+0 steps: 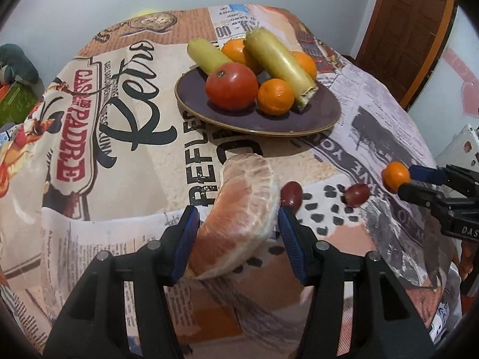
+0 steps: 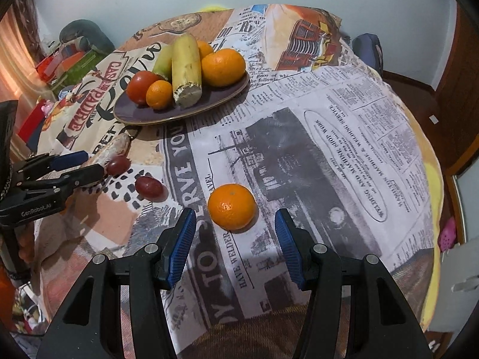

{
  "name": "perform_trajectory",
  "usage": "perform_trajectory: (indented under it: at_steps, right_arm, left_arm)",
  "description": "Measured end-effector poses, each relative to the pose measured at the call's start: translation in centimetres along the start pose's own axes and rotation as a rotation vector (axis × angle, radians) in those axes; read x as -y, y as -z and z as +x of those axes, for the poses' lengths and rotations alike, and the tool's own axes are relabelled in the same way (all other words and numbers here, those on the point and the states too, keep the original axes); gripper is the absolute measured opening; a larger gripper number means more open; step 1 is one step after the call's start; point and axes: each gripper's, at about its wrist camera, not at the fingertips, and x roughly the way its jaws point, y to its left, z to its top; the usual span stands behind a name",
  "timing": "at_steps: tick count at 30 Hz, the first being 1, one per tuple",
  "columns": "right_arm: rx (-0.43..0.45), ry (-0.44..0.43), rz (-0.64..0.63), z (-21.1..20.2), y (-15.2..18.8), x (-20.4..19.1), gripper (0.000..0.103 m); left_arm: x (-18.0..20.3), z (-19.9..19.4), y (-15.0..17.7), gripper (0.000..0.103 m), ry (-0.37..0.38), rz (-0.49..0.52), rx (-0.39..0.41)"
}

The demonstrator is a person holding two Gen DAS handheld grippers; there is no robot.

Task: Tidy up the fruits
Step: 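Grasp the peeled pomelo segment with the left tool while the right tool grasps another mandarin, then carry the pomelo segment and mandarin onto the plate and open both tools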

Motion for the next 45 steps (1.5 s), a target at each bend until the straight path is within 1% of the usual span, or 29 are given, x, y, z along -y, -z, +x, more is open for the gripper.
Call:
perform_trajectory:
  at_steps: [1, 4, 7, 10, 15, 22, 29, 36, 45]
  right_arm:
    - [0.001, -0.003, 0.001, 0.1, 0.0, 0.0, 0.05]
    - [-0.009, -0.02, 0.005, 0.7, 0.0, 0.0, 0.038]
    - [-0.001, -0.027, 0.016, 0.9, 0.0, 0.1, 0.037]
    - [0.008, -0.025, 0.025, 0.9, 0.0, 0.2, 0.032]
    - [0.01, -0.04, 0.036, 0.7, -0.1, 0.4, 0.032]
    - [0.039, -0.045, 0.041, -0.4, -0.2, 0.4, 0.032]
    - [0.079, -0.034, 0.015, -1.8, -1.0, -0.4, 0.032]
    - [0.136, -0.031, -0.02, -3.4, -2.7, -1.3, 0.032]
    - [0.215, -0.039, -0.044, -4.8, -5.5, -2.1, 0.032]
  left_arm:
    - [-0.1, 0.1, -0.1, 0.055, 0.008, -0.005, 0.001]
    - [-0.4, 0.5, -0.3, 0.055, 0.027, -0.014, 0.001]
    - [-0.4, 0.9, -0.5, 0.055, 0.035, -0.014, -0.003]
    - [-0.3, 1.3, -0.9, 0.053, 0.029, -0.006, -0.001]
    - [-0.3, 1.3, -0.9, 0.048, 0.029, -0.022, 0.012]
    - [-0.6, -0.3, -0.5, 0.047, 0.008, -0.036, 0.033]
    - [-0.8, -3.7, -1.0, 0.047, -0.004, -0.04, 0.107]
    - [-0.2, -6.9, -2.6, 0.047, -0.013, -0.027, 0.201]
    - [0.7, -8.6, -5.4, 0.047, 0.007, -0.012, 0.288]
